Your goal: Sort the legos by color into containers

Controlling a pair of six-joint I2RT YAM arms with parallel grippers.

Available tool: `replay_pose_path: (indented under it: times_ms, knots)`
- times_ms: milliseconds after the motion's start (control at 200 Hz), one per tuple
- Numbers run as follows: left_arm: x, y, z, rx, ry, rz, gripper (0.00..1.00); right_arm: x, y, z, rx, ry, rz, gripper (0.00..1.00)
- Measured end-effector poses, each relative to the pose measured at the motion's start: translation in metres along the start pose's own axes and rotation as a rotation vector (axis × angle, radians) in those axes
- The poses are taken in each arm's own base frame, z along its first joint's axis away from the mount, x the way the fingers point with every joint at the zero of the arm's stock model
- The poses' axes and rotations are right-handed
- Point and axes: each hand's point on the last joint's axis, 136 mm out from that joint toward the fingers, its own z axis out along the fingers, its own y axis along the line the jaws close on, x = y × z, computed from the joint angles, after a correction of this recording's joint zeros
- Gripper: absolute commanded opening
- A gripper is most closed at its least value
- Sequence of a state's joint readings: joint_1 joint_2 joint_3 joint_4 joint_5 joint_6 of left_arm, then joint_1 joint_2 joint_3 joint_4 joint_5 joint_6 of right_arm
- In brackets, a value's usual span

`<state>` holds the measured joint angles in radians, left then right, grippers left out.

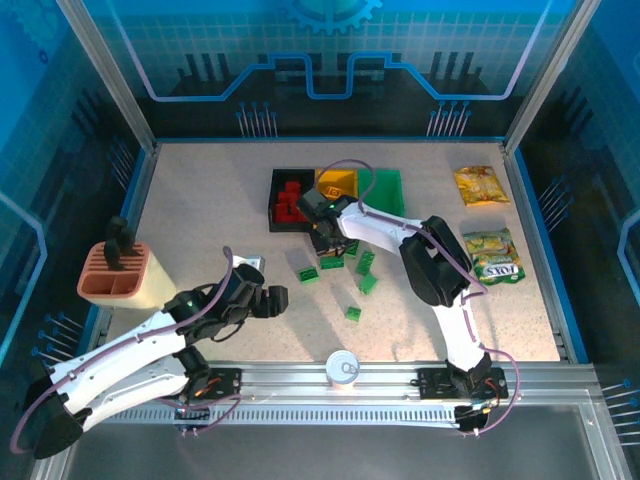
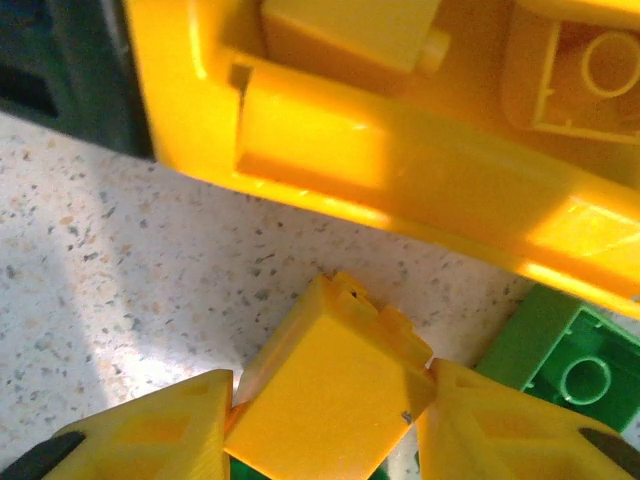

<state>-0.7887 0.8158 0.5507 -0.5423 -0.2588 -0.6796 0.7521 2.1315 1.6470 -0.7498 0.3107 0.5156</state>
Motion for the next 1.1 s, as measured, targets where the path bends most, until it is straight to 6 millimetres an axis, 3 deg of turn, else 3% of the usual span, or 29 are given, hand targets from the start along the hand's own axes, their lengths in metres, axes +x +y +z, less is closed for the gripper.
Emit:
replay_pose_path:
  times_ms: [285, 420, 660, 906, 981, 1056, 1096]
  knots:
    - [0.000, 0.000, -0.001, 0.001, -0.002, 0.000, 0.78, 0.003, 0.009, -0.006, -0.007, -0.005, -0.033, 0.36]
    - [-0.001, 0.001, -0.001, -0.003, -0.007, -0.001, 0.78, -0.005, 0.007, -0.022, -0.014, -0.037, -0.040, 0.36]
    - [-0.001, 0.001, -0.001, -0.005, -0.006, 0.000, 0.78, -0.052, 0.000, -0.067, -0.049, -0.161, -0.014, 0.37]
    - [0.000, 0.003, -0.005, -0.001, -0.010, -0.002, 0.78, -0.101, -0.034, -0.094, -0.038, -0.239, 0.050, 0.40]
    - [-0.001, 0.004, -0.006, -0.002, -0.013, -0.003, 0.78, -0.112, -0.043, -0.094, -0.030, -0.245, 0.066, 0.48]
    - [0.000, 0.004, -0.006, -0.003, -0.014, -0.004, 0.78, -0.118, -0.047, -0.089, -0.025, -0.239, 0.065, 0.71]
    - [0.000, 0.005, -0.006, -0.004, -0.014, -0.002, 0.78, -0.119, -0.046, -0.085, -0.038, -0.231, 0.065, 0.78]
